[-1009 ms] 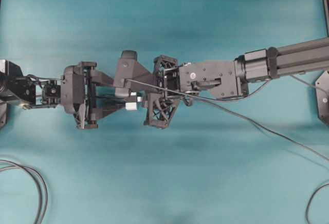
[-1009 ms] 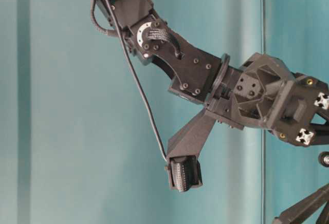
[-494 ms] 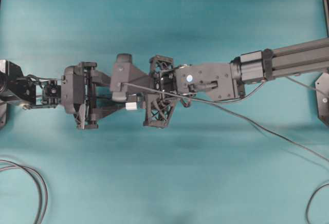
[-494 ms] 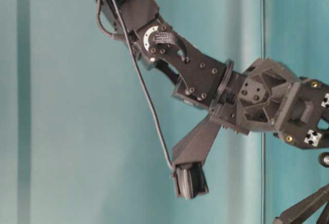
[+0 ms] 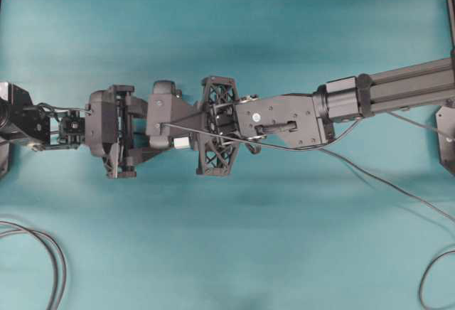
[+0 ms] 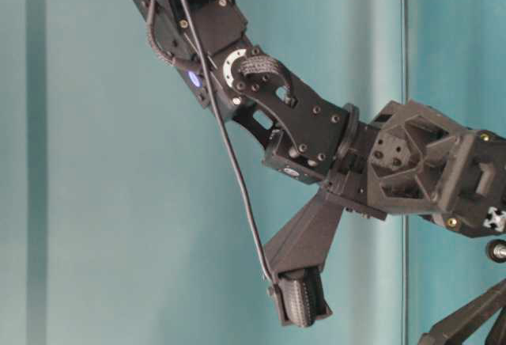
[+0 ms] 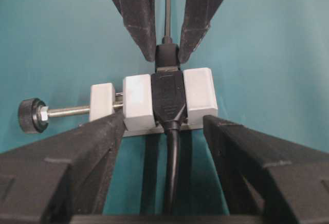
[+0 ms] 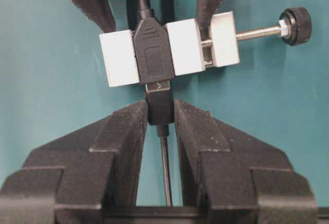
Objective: Insert the USB cable into the female connector supported by the left arm.
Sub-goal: 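Push the USB plug leftward into the female connector with the right gripper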
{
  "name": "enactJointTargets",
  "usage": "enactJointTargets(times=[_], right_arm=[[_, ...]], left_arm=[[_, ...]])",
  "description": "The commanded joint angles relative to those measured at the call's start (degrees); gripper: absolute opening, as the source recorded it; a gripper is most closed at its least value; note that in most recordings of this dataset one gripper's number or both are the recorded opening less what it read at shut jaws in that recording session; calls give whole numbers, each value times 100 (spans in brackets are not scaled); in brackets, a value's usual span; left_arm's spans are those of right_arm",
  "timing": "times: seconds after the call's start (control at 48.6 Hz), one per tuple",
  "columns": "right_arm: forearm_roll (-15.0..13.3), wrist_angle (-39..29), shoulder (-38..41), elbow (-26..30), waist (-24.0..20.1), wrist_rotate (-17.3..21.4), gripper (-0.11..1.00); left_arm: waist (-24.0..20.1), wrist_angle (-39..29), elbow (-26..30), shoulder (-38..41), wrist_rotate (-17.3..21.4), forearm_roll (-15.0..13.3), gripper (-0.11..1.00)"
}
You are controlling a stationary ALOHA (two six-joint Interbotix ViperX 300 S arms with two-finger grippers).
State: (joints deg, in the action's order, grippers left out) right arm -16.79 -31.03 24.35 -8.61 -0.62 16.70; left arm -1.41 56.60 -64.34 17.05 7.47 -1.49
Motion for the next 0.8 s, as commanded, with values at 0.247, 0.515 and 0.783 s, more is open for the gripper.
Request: enactJointTargets(times=[0.247, 0.515, 0.783], right_arm=[[-70, 237, -88, 220, 9, -53, 22], [-105, 659, -88, 202, -35, -229, 22], [-105, 703, -70, 237, -35, -466, 22]], left_arm=[[18, 26, 193, -62, 114, 44, 77], [26, 26, 202, -62, 123, 44, 77], [26, 26, 220, -62, 114, 44, 77]])
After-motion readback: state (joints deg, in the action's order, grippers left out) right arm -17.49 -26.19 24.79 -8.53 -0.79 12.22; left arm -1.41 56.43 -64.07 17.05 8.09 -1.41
